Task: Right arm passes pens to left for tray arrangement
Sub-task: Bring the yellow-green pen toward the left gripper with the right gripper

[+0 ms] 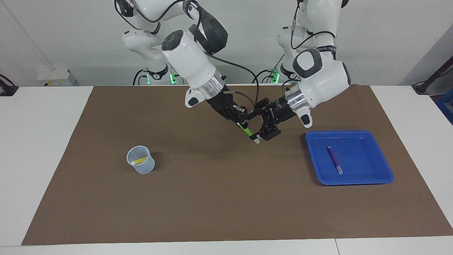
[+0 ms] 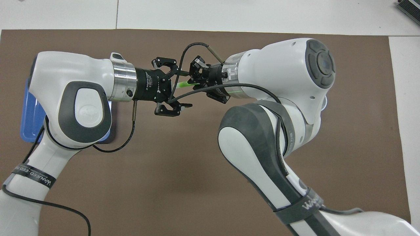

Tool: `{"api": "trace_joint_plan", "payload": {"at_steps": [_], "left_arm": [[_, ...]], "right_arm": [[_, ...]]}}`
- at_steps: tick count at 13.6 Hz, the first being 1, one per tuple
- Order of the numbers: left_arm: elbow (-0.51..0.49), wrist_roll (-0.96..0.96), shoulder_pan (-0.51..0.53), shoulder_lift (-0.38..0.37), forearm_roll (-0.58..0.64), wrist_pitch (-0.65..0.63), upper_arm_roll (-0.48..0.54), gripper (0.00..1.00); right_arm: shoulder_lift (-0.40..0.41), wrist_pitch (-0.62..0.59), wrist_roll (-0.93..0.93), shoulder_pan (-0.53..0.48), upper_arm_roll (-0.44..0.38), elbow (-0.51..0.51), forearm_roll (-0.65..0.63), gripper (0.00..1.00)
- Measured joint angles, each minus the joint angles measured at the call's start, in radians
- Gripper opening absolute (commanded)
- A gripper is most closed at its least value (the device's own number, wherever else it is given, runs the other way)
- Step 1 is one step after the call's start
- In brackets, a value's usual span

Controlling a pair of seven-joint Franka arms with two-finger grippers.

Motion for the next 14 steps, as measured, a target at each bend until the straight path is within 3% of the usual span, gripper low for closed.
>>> {"api": "trace_joint_plan", "payload": {"at_steps": [4, 9, 13, 14], "left_arm": [[-0.002, 0.049, 0.008, 0.001, 0.001, 0.001, 0.012, 0.83], [-0.027, 0.201, 0.048, 0.001, 0.003, 0.0, 0.021, 0.69], [-0.028, 0.206, 0.028, 0.001, 0.003, 0.001, 0.011, 0.68], [-0.028, 0.206, 0.028, 0.001, 0.003, 0.001, 0.01, 0.6]], "right_arm": [[0.001, 0.018, 0.019, 0.016, 0.0, -0.008, 0.0, 0.0], [0.001, 0.018, 0.019, 0.016, -0.001, -0.011, 0.0, 0.0], [0.001, 0.018, 0.019, 0.016, -0.001, -0.013, 0.0, 0.0], [0.001, 0.018, 0.019, 0.016, -0.001, -0.013, 0.0, 0.0]]}}
